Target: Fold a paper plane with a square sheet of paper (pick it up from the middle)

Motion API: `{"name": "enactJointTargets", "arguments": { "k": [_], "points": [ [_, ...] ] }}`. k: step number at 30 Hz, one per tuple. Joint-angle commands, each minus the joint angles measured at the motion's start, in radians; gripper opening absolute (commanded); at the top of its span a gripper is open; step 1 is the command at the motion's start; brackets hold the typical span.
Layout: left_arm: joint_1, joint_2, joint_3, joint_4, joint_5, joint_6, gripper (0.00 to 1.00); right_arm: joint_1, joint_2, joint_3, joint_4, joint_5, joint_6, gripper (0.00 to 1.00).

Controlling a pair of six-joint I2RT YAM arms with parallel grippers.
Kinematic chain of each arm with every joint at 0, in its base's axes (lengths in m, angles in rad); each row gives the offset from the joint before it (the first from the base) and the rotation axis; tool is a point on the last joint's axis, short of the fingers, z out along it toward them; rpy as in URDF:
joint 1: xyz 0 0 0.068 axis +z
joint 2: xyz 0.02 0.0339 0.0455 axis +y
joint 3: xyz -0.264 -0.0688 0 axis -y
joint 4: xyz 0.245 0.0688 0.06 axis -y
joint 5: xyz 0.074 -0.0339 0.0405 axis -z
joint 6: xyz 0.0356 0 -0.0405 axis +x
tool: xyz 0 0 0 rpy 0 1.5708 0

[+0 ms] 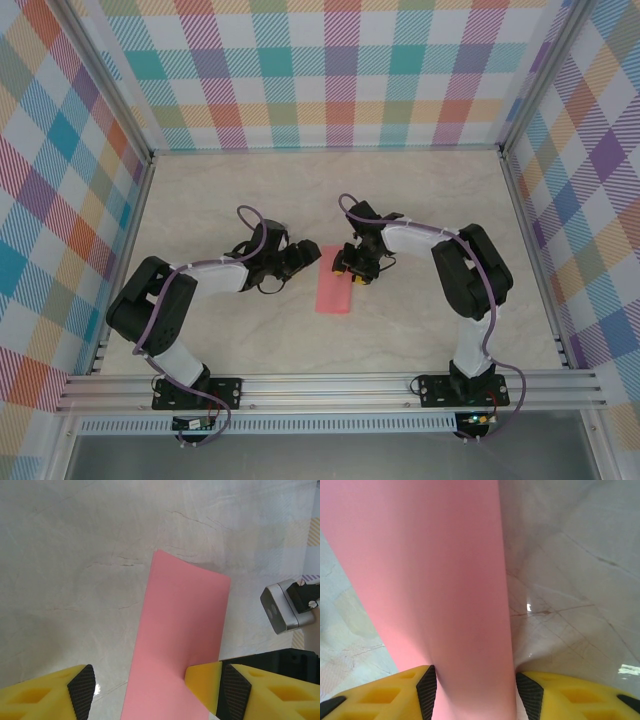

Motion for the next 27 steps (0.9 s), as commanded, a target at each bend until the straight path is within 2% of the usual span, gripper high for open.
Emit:
{"name": "enactJointTargets", "arguments": {
  "k": [1, 14, 21, 27],
  "points": [
    [-0.019, 0.014, 0.028, 0.03, 0.005, 0.018, 0.69, -0.017, 0.135, -0.077, -0.092, 0.228, -0.022, 0.53],
    [-0.028, 0.07, 0.077, 0.045, 0.089, 0.022, 0.59, -0.014, 0.174, -0.067, -0.103, 0.253, -0.06, 0.52],
    [-0.03, 0.088, 0.089, 0.036, 0.101, 0.028, 0.49, -0.012, 0.191, -0.058, -0.107, 0.265, -0.079, 0.52],
    [-0.031, 0.086, 0.094, 0.008, 0.079, 0.036, 0.46, -0.011, 0.212, -0.049, -0.114, 0.274, -0.084, 0.52]
  ]
}}
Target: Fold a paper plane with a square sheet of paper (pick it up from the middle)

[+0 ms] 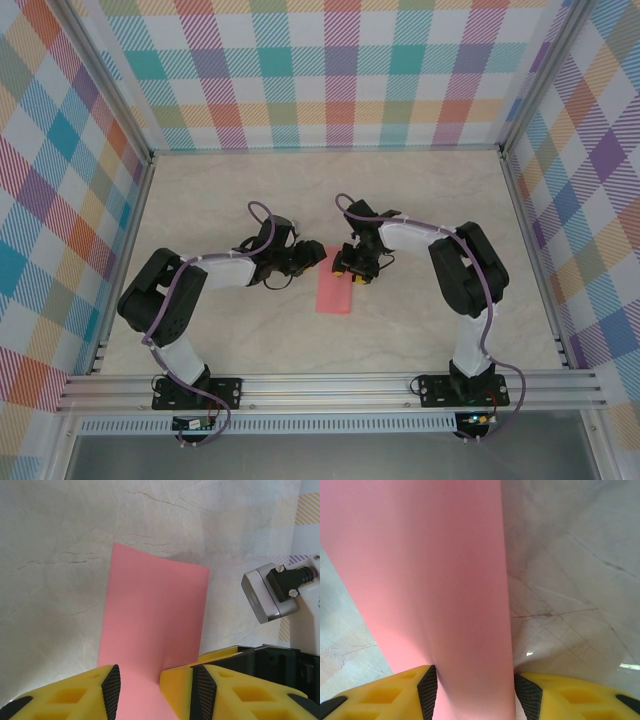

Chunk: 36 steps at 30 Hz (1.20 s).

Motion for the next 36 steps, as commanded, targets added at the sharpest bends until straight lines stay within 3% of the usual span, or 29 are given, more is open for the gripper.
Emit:
{"name": "enactJointTargets", "arguments": {
  "k": [1, 19, 36],
  "points": [
    [-0.017, 0.008, 0.027, -0.017, -0.008, 0.021, 0.46, -0.013, 0.177, -0.089, -0.06, 0.272, -0.038, 0.52],
    [-0.017, 0.029, 0.047, -0.033, -0.012, 0.02, 0.38, -0.013, 0.217, -0.084, -0.059, 0.277, -0.039, 0.5],
    [-0.026, 0.082, 0.065, -0.009, 0.065, 0.02, 0.25, -0.013, 0.253, -0.071, -0.065, 0.278, -0.029, 0.51]
  ]
}}
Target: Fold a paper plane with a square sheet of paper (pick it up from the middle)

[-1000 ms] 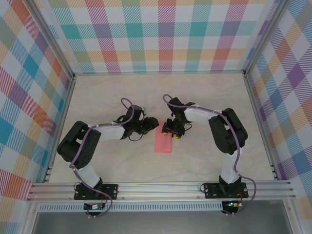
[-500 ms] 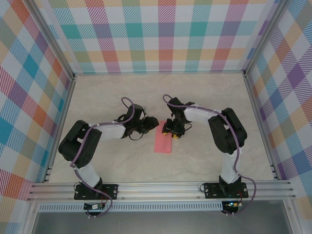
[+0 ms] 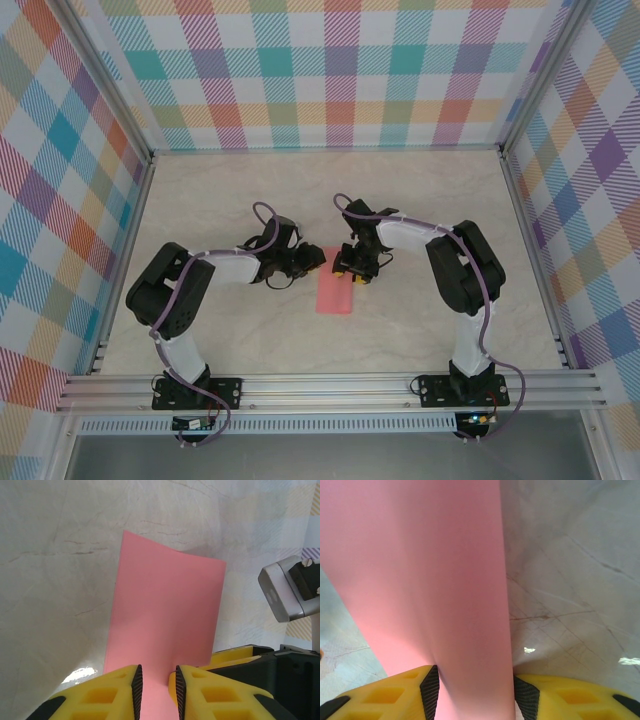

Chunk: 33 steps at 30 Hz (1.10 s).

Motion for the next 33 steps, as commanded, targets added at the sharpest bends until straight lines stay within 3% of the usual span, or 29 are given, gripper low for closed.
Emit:
{"name": "enactJointTargets", "arguments": {
  "k": [1, 17, 33],
  "points": [
    [-0.026, 0.022, 0.032, 0.014, 0.032, 0.017, 0.25, -0.016, 0.228, -0.103, -0.024, 0.266, -0.019, 0.51],
    [-0.03, 0.041, 0.041, -0.005, 0.034, 0.024, 0.2, -0.016, 0.249, -0.09, -0.033, 0.256, -0.011, 0.53],
    [-0.03, 0.093, 0.073, -0.085, 0.02, 0.036, 0.08, -0.016, 0.251, -0.09, -0.032, 0.257, -0.012, 0.53]
  ]
}}
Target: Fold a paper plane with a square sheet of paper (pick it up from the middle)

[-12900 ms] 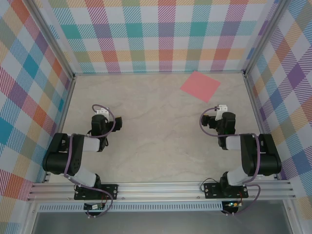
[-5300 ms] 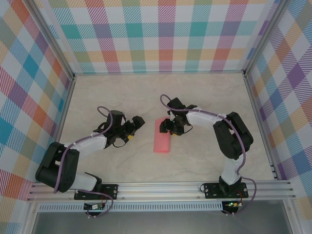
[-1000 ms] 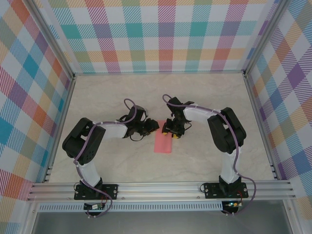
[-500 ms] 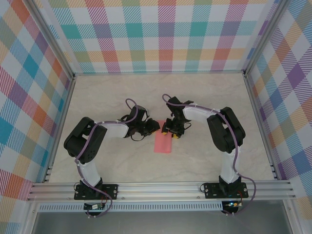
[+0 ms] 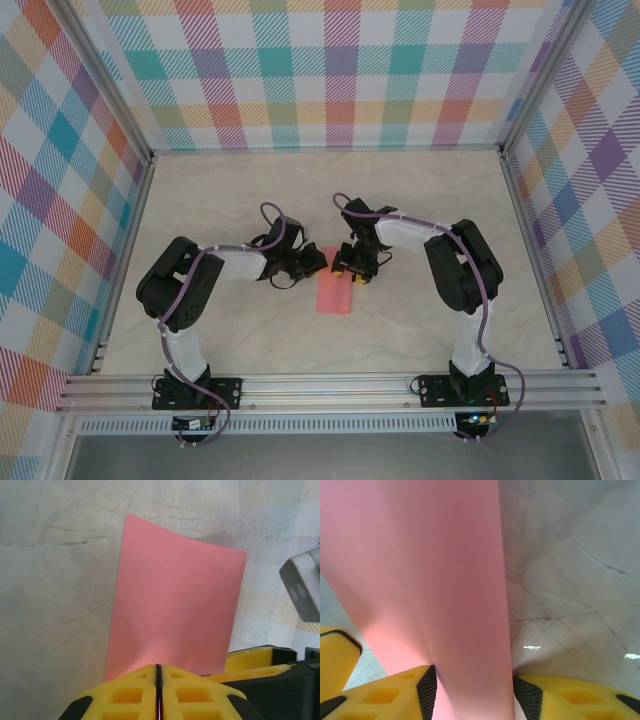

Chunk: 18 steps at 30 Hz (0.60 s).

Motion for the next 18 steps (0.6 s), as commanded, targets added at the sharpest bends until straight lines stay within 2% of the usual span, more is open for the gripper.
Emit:
{"name": "enactJointTargets", "arguments": {
  "k": [1, 12, 18],
  "points": [
    [-0.018, 0.027, 0.024, -0.053, -0.004, 0.018, 0.08, -0.016, 0.233, -0.116, -0.003, 0.26, -0.015, 0.52],
    [-0.027, 0.056, -0.023, -0.212, -0.115, 0.041, 0.03, -0.016, 0.208, -0.121, 0.001, 0.244, -0.012, 0.53],
    [-0.033, 0.088, -0.074, -0.237, -0.121, 0.077, 0.02, -0.016, 0.055, -0.109, -0.004, 0.217, -0.009, 0.54]
  ]
}}
